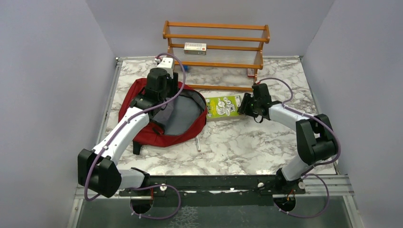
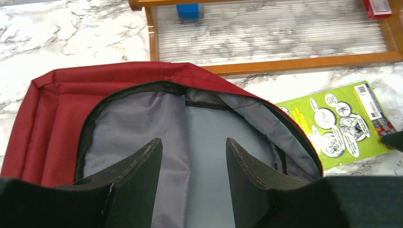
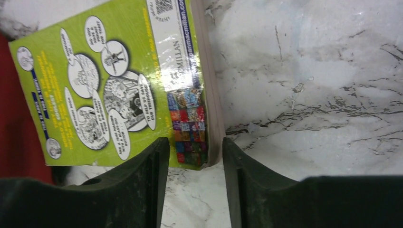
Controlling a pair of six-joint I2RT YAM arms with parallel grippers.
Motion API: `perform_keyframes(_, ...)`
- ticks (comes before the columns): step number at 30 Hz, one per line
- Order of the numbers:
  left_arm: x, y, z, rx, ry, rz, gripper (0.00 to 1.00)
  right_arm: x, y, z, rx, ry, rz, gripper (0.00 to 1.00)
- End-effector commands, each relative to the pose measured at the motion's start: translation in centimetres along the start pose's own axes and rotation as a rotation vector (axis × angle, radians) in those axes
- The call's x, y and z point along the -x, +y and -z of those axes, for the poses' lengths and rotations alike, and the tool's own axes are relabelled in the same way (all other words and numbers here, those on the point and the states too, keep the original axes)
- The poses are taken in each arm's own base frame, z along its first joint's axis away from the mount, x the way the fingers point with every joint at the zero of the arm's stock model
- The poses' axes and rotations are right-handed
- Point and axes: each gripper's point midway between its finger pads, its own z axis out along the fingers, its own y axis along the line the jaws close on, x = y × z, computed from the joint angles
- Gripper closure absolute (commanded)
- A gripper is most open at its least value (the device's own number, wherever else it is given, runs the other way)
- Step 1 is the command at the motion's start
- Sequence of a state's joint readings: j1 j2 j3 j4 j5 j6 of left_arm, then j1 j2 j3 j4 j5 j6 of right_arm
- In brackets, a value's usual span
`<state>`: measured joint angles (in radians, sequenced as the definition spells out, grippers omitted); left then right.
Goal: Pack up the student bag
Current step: Pick up the book from the center of the board.
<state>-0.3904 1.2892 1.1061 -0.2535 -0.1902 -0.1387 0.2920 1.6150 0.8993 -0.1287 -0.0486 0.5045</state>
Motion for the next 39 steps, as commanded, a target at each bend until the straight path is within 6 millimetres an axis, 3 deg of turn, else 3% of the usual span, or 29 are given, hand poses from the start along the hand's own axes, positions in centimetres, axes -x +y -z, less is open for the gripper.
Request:
perform_keyframes(1, 1.4, -2.4, 0.4, -0.090, -0.049, 0.002, 0.47, -1.5, -1.1, -0.8, -0.017, 0.048, -0.035, 0.54)
perform_keyframes(7, 1.0, -5.1, 0.3, -0.154, -0.038, -0.027, 0.47, -2.2, -3.2, -1.1, -0.087, 0.040, -0.085, 0.65)
perform_keyframes(15, 0.0, -8.3, -0.4, -0.256, -0.008, -0.030, 0.47, -1.6, -5.5, 0.0, -0.138, -0.033, -0.141, 0.95)
perform_keyframes(23, -0.2, -12.6, -2.0, -0.421, 0.020, -0.068, 0.47, 0.1, -8.4, 2.8, -0.222, -0.129, -0.168, 0.99)
perform_keyframes(25, 0.1, -13.9, -2.6, -0.470, 0.020, -0.094, 0.46, 0.6, -8.8, 3.4, -0.235, -0.151, -0.169, 0.94)
perform_keyframes(29, 0.5, -16.7, -3.9, -0.576, 0.026, -0.146, 0.45, 1.2, -8.6, 4.5, -0.230, -0.170, -0.173, 0.62)
perform_keyframes(31, 0.4, -17.9, -4.8, -0.611, 0.032, -0.167, 0.44, 1.3, -8.5, 5.2, -0.223, -0.183, -0.181, 0.52)
perform_keyframes(35, -1.0, -20.9, -6.4, -0.683, 0.058, -0.223, 0.44, 1.5, -7.7, 7.1, -0.184, -0.230, -0.208, 0.48)
perform_keyframes(39, -3.7, -24.0, -8.1, -0.767, 0.095, -0.300, 0.44, 0.9, -6.1, 8.3, -0.085, -0.245, -0.265, 0.47)
